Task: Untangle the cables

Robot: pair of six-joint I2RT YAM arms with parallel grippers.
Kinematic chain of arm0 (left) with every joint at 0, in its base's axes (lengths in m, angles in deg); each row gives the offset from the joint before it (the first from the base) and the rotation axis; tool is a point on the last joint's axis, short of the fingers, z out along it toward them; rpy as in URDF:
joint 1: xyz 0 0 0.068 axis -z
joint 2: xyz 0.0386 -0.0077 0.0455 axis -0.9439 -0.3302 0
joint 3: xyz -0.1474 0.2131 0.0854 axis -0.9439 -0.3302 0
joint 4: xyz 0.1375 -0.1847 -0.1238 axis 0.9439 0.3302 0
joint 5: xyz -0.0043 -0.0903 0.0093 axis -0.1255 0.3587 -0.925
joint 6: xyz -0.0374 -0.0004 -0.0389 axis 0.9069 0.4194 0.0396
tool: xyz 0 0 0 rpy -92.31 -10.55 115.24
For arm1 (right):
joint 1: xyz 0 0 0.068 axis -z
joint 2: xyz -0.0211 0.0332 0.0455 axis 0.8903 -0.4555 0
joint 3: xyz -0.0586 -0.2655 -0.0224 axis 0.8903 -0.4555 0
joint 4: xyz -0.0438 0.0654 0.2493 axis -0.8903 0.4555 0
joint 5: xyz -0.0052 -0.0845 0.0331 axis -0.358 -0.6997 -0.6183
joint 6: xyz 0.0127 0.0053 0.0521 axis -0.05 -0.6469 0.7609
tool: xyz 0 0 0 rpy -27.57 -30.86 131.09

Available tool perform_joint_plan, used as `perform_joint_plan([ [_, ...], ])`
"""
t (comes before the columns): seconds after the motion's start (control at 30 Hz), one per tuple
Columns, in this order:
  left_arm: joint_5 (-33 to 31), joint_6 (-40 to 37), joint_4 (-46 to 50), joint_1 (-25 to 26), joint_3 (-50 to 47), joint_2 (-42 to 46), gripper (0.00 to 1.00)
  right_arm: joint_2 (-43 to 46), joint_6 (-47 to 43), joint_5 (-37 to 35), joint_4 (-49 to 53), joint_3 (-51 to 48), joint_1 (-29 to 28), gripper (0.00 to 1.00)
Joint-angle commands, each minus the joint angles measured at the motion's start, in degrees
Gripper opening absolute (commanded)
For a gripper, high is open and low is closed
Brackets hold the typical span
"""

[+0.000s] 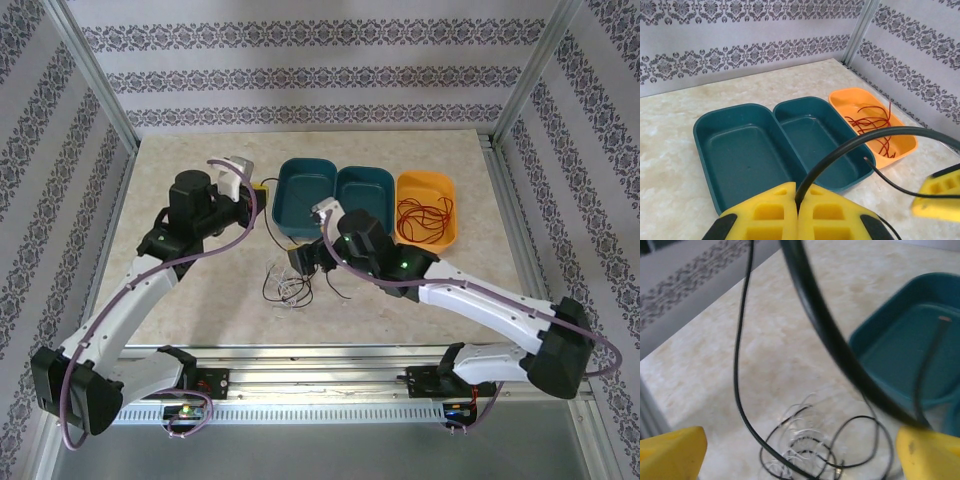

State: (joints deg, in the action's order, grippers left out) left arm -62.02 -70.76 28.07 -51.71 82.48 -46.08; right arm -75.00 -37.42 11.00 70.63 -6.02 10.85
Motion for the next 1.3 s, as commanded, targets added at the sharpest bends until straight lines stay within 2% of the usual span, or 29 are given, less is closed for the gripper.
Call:
perform_joint_plan([
  [0.0,-3.18,-0.58,0.03,-0.13,3.66,-1.9,0.0,6.11,1.23,-10.82,3.23,-2.25,1.14,0.98],
  [0.2,-12.85,-0.77,1.61,-0.18,7.73,-6.83,0.0,15.75,2.77,-17.18,6.34,-5.69,3.04,0.99],
  [0.37,-14.43,0.63,-0.73,0.16,10.74,-11.6,0.0,20.3,5.84,-25.03,10.81,-7.27,4.19,0.99],
  [0.5,-16.04,0.4,-2.91,2.65,14.0,-16.47,0.0,21.81,10.36,-35.15,16.79,-5.87,4.31,0.98],
  [0.57,-18.39,-0.61,-3.2,4.48,16.13,-19.47,0.0,23.21,11.96,-37.99,17.73,-5.71,4.42,0.98],
  [0.7,-23.24,-3.77,-3.35,8.53,21.47,-26.69,0.0,26.86,13.16,-39.41,17.5,-6.32,4.59,0.98],
  [0.87,-24.24,-5.82,-5.72,12.38,27.13,-34.85,0.0,30.56,14.43,-43.15,19.1,-7.29,4.68,0.98],
  [0.97,-25.78,-8.04,-5.63,14.48,31.46,-39.78,0.0,32.02,14.28,-43.04,19.74,-7.54,4.8,0.99],
  [1.27,-29.19,-13.79,3.31,17.33,43.64,-51.89,0.0,31.93,15.2,-41.17,21.34,-7.71,5.28,0.98],
])
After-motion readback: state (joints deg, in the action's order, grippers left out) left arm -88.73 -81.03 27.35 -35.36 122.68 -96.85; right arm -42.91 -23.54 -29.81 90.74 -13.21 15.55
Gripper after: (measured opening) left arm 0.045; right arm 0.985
